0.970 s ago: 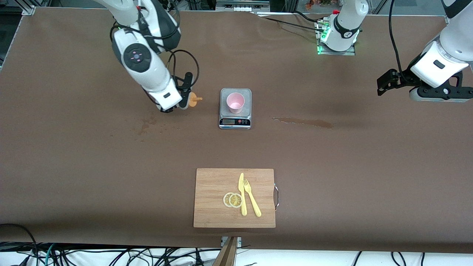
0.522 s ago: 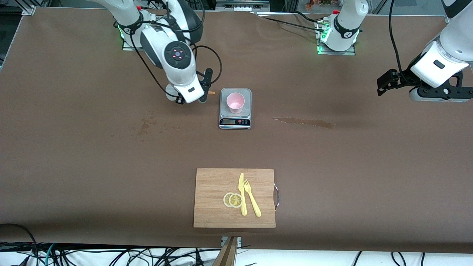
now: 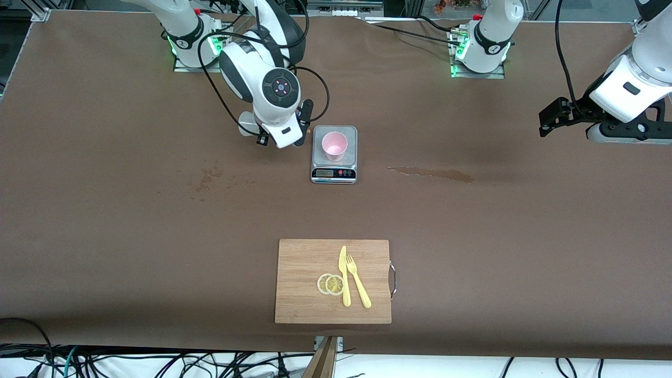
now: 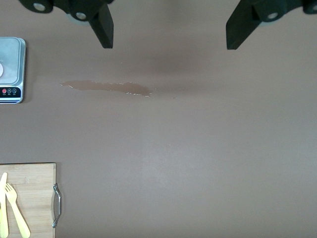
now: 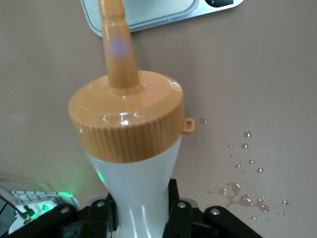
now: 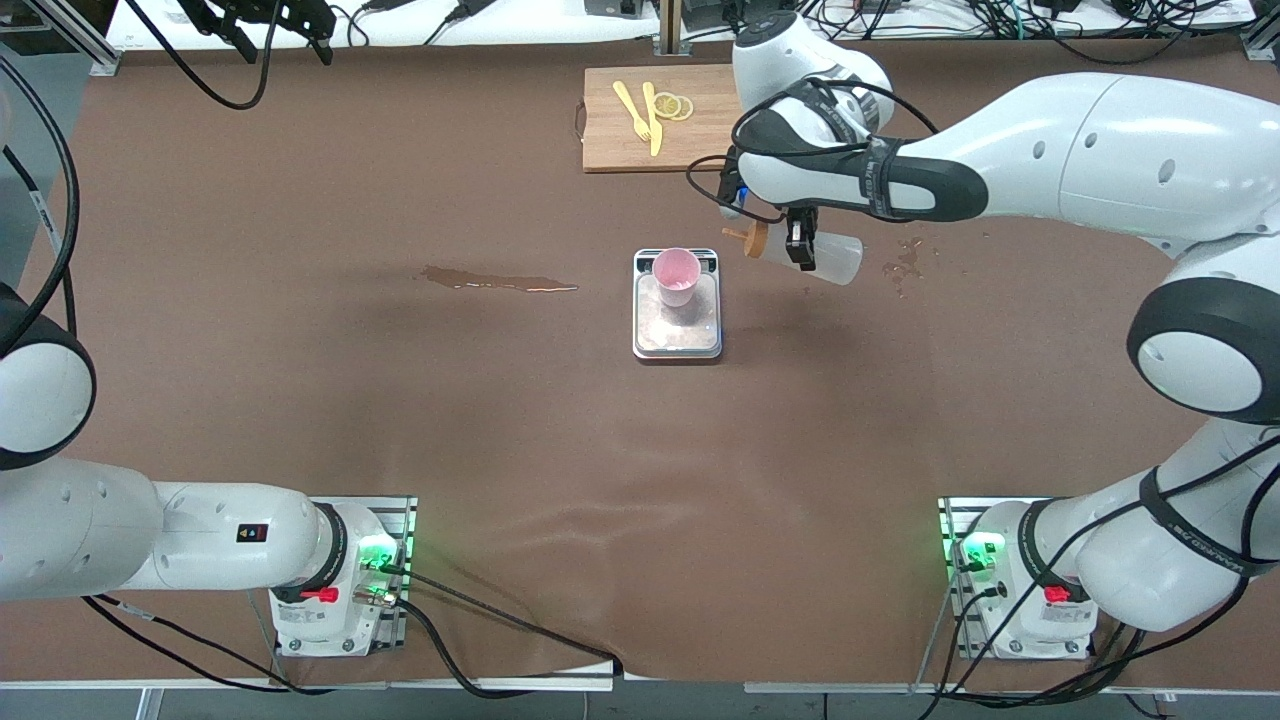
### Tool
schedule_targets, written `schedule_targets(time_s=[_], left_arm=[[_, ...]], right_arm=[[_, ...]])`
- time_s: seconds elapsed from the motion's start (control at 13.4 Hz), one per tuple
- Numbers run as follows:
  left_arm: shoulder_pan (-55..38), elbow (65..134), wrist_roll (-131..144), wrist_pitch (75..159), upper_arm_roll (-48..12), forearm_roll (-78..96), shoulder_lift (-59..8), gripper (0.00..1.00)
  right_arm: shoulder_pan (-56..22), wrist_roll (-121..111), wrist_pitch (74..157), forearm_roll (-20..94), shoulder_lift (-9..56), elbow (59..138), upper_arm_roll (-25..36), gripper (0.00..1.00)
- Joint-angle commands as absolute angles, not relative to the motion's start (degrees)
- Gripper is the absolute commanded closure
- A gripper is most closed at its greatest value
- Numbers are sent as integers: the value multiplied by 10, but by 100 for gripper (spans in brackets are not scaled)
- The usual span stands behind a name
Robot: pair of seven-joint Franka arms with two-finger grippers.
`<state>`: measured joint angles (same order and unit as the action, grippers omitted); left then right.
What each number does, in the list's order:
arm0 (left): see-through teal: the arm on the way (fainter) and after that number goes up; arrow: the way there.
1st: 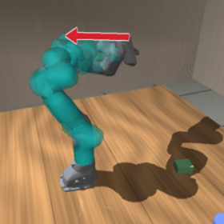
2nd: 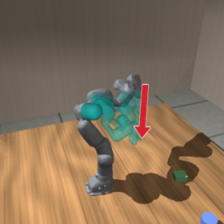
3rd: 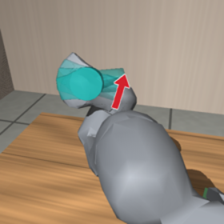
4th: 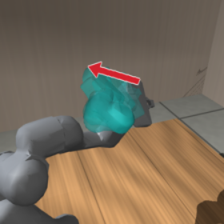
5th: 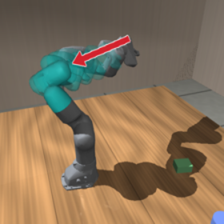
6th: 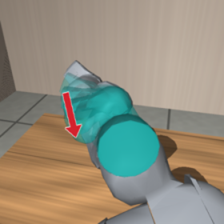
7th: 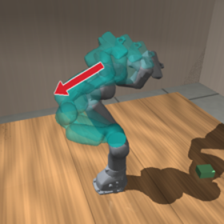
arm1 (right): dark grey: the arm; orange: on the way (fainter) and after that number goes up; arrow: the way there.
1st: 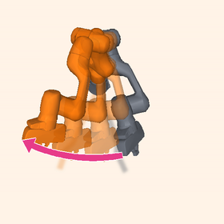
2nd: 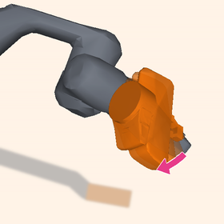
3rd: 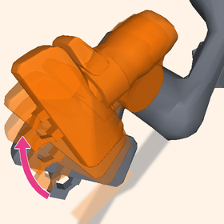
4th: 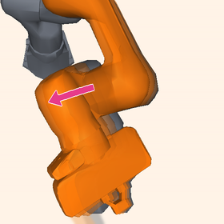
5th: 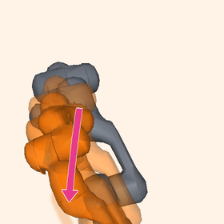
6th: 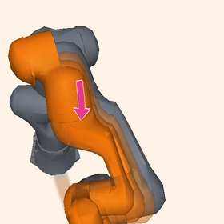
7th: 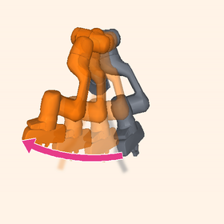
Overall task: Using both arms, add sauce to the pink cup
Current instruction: 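Lift the bottle with the right gripper and carry it over the cup, then tilt the bottle nozzle into the pink cup with the right gripper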
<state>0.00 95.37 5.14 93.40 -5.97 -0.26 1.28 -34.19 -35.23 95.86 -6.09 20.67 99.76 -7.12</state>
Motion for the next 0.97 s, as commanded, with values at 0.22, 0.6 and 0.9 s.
schedule_targets(time_s=[0.22, 0.6, 0.9], left_arm=[[5, 933, 42, 919, -62, 4, -3, 0], [5, 933, 40, 916, -62, 4, -3, 0], [5, 932, 41, 915, -61, 4, -3, 0]], right_arm=[[-378, -309, 895, -90, 287, 899, -67, 99], [-392, -299, 873, -101, 306, 876, -66, 99], [-392, -294, 830, -117, 333, 827, -67, 99]])
